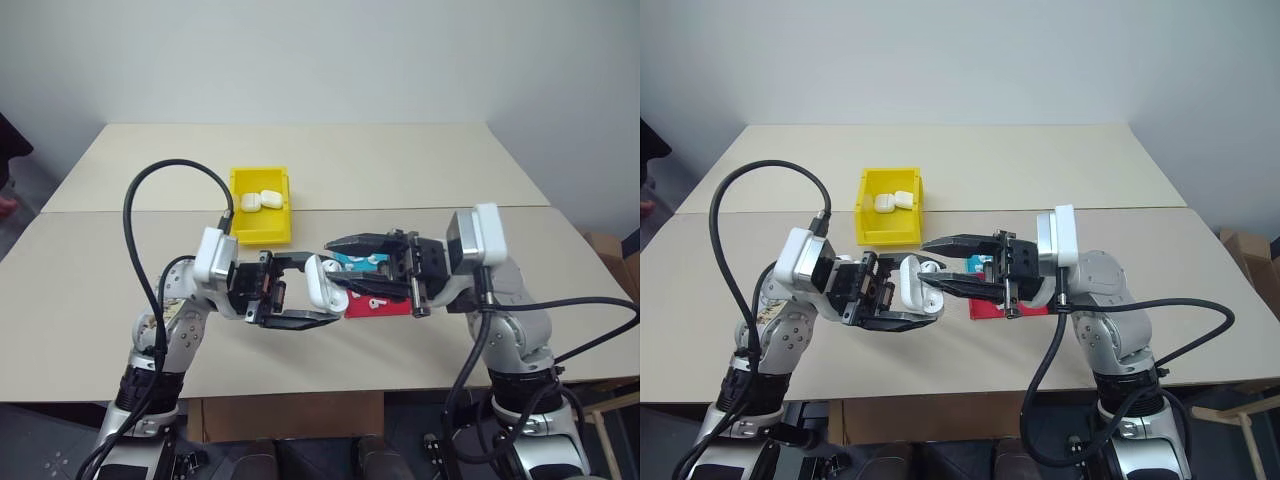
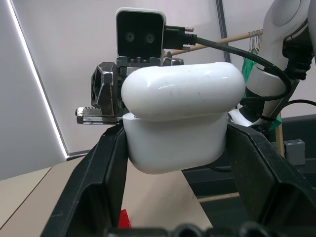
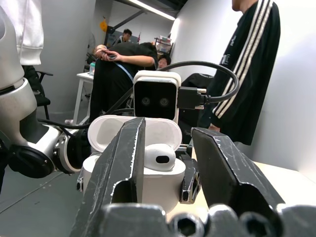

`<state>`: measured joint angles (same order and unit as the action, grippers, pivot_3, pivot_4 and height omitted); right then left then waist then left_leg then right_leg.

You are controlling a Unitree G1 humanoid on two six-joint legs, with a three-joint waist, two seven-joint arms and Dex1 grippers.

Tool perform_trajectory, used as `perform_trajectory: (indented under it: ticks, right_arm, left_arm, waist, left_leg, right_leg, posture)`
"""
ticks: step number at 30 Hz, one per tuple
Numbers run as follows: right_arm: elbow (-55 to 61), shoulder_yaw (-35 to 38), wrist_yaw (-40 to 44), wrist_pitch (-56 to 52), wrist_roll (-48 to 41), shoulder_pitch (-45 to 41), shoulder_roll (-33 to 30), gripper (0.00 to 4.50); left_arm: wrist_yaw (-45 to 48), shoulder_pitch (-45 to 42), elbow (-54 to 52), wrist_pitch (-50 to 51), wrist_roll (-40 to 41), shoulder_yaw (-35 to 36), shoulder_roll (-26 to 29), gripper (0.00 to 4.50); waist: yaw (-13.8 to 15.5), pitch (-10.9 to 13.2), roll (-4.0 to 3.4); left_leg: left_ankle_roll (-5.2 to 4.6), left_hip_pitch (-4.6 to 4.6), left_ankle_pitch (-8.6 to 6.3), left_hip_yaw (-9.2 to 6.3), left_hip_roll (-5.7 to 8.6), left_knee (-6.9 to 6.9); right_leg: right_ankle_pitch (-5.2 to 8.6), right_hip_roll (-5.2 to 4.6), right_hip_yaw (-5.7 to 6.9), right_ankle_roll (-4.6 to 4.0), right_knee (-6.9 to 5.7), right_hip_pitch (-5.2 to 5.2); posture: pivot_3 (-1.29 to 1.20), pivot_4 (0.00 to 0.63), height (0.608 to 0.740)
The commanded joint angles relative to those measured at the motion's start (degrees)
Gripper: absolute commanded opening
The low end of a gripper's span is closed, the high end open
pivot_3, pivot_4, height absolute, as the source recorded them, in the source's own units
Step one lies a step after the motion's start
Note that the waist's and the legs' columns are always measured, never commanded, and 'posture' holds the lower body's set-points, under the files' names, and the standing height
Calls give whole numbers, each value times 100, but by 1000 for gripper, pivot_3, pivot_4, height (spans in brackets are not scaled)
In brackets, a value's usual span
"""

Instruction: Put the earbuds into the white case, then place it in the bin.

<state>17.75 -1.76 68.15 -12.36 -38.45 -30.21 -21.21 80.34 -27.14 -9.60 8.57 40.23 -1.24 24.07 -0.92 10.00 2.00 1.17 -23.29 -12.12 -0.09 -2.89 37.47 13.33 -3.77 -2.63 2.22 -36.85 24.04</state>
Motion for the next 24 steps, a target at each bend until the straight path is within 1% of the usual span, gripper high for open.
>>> perform_trajectory:
  ticks: [1, 4, 7, 9, 10, 12, 14, 16, 18, 20, 21, 24]
  right_arm:
    - [105, 76, 43, 110, -119, 9, -59, 1969]
    - [91, 384, 89, -69, -488, -45, -212, 1969]
    - [-149, 834, -19, -484, -994, -300, -549, 1969]
    - [-491, 1042, -94, -723, -1038, -567, -889, 1969]
    - [-701, 1086, -116, -796, -923, -723, -1078, 1969]
    - [-1206, 1016, -115, -837, -479, -1090, -1487, 1969]
    - [-1675, 749, -3, -787, 39, -1436, -1845, 1969]
    - [-2292, 50, 106, -678, 1062, -1943, -2248, 1969]
    - [-2910, -487, 74, -365, 1900, -2389, -2334, 1969]
    - [-3427, -830, 77, -133, 2430, -2740, -2270, 1969]
    - [-3715, -1120, 149, 149, 2822, -2918, -2235, 1969]
    - [-4406, -1720, 475, 636, 3552, -3341, -2078, 1969]
  left_arm:
    - [-14, -151, -74, -114, -14, 8, -21, 2746]
    - [2, -144, -70, -124, -31, 11, -8, 2746]
    - [9, -135, -89, -99, -36, 13, 17, 2746]
    - [27, -110, -92, -124, -51, 9, 21, 2746]
    - [40, -94, -85, -146, -69, 6, 26, 2746]
    - [56, -57, -71, -182, -110, -1, 40, 2746]
    - [76, -26, -47, -212, -144, -3, 64, 2746]
    - [138, 28, 6, -284, -202, 20, 124, 2746]
    - [213, 97, 88, -418, -341, 29, 201, 2746]
    - [310, 156, 179, -586, -438, 28, 249, 2746]
    - [326, 213, 186, -624, -466, 39, 288, 2746]
    - [290, 369, 119, -610, -452, 98, 387, 2746]
  waist:
    - [-1, 0, 0]
    - [3, 0, 0]
    - [10, 0, 0]
    - [13, 0, 0]
    - [13, 0, 0]
    - [10, 0, 0]
    - [-8, 0, -1]
    - [-42, 0, -3]
    - [-78, 1, -4]
    - [-96, 0, -4]
    - [-103, 0, -4]
    - [-133, 1, -5]
  left_leg:
    - [0, 0, 0, 0, 0, 0]
    - [0, 0, 0, 0, 0, 0]
    - [0, -1, 0, 0, 0, 0]
    - [0, 0, 0, 0, 0, 1]
    - [0, 0, 0, 0, 0, 1]
    - [0, 0, 0, 0, 0, 0]
    - [0, 0, 0, 2, 0, -3]
    - [-1, 0, 0, 3, 0, -6]
    - [-1, 1, 0, 8, 0, -8]
    - [-1, 3, 0, 8, -1, -13]
    - [-1, 2, 0, 8, -1, -13]
    - [-1, -4, 0, 11, 0, -15]
  right_leg:
    - [0, 0, 0, 0, 0, 0]
    - [0, 0, 0, 0, 0, 0]
    - [0, -1, 0, 0, 2, -2]
    - [0, -1, 0, 0, 2, -3]
    - [0, -1, 0, -1, 3, -3]
    - [0, 0, 0, -1, 3, -1]
    - [0, 0, -1, -1, 7, 0]
    - [0, 2, -5, -2, 8, 3]
    - [0, 4, -12, -2, 6, 10]
    - [0, 5, -13, -4, 6, 11]
    - [0, 5, -13, -4, 6, 11]
    - [0, 5, -16, -5, 10, 15]
  posture:
    - [0, 150, 740]
    - [0, 150, 740]
    - [0, 150, 740]
    - [0, 150, 740]
    - [0, 150, 740]
    - [0, 150, 740]
    - [0, 150, 740]
    - [0, 150, 740]
    - [0, 150, 740]
    - [0, 150, 740]
    - [0, 150, 740]
    - [0, 150, 740]
